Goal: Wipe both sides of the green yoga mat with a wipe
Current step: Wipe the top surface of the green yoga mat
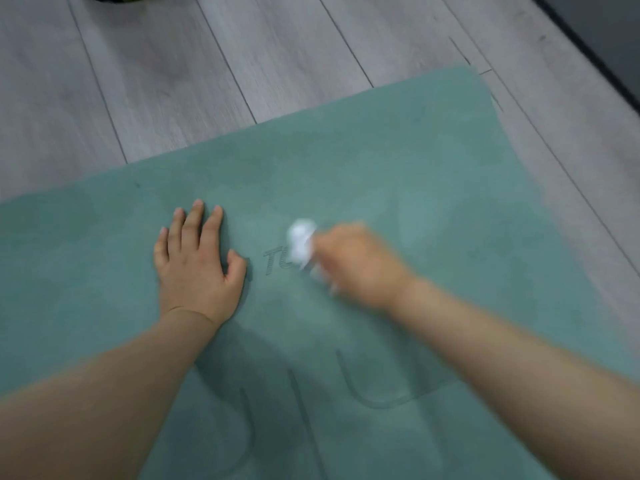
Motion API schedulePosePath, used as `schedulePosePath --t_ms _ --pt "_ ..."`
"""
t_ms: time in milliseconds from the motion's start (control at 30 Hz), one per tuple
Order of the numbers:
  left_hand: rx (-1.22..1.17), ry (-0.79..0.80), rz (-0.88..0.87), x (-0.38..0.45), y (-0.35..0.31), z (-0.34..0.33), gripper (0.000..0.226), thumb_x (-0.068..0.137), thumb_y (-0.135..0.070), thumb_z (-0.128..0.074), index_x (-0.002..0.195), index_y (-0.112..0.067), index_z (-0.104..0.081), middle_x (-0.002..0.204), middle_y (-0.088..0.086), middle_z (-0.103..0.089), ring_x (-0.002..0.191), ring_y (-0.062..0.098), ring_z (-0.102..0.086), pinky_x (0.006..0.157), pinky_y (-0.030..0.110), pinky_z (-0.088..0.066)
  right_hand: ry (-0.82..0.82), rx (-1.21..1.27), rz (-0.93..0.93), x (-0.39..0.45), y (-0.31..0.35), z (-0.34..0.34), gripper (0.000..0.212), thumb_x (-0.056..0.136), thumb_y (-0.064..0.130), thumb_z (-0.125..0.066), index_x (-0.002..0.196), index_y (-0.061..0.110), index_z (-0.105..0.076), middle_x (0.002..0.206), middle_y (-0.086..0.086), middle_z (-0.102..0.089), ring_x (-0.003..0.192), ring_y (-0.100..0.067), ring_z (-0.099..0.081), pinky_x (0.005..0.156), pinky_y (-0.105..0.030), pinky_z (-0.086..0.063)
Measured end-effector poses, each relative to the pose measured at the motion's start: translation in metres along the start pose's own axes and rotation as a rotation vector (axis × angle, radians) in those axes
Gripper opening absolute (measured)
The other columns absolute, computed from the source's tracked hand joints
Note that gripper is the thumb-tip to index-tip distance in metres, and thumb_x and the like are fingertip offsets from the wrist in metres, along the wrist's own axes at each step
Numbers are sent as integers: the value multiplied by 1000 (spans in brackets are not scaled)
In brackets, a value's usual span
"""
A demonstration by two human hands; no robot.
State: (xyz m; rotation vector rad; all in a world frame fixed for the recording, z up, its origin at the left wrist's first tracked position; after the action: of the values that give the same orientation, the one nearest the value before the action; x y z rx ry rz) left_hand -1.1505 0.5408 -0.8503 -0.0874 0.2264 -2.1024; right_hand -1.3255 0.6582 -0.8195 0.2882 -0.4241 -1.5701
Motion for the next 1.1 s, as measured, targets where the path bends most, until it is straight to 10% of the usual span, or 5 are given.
schedulePosePath --t_ms 233,333,533,800,1100 --pt "5 3 -2 -1 2 0 70 83 -41 -32 150 -18 -37 161 8 -27 150 28 -15 122 46 -6 -489 -219 -1142 -98 -194 110 38 86 26 -41 109 1 -56 113 -26 -62 106 -42 -55 85 -39 -40" --pt "-2 -4 -4 0 1 0 70 83 -39 -33 149 -18 -37 160 8 -27 150 28 -15 122 46 -6 -475 -84 -702 -45 -112 51 25 85 22 -51 101 9 -65 101 -14 -70 97 -33 -63 82 -32 -45" --pt "-13 -16 -4 -1 2 1 70 83 -38 -34 149 -18 -37 160 8 -27 150 28 -16 122 45 -6 257 176 261 -38 84 -35 20 82 22 -41 87 14 -58 69 -8 -61 66 -27 -58 57 -27 -38" --pt "-17 -4 -1 -3 2 -2 69 84 -39 -33 151 -20 -33 162 5 -23 151 25 -12 123 43 -2 -498 -182 -1128 -113 -174 99 27 90 19 -46 108 5 -60 114 -20 -65 107 -38 -58 88 -36 -42" --pt "-29 -10 1 -2 2 0 70 84 -38 -34 150 -19 -35 162 6 -24 151 26 -13 123 44 -3 321 124 288 -68 103 -41 15 82 7 -55 92 17 -50 71 -10 -61 63 -29 -58 52 -26 -36"
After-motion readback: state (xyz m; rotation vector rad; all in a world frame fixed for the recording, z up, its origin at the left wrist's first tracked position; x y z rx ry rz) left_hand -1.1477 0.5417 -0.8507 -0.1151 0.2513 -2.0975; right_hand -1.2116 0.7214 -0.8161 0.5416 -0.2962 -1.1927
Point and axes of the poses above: each hand's wrist, its own x-axis towards the middle knuckle, its own z-axis out of the back of the hand, y = z × x, the point moved 6 cm from there along x, towards the middle knuckle
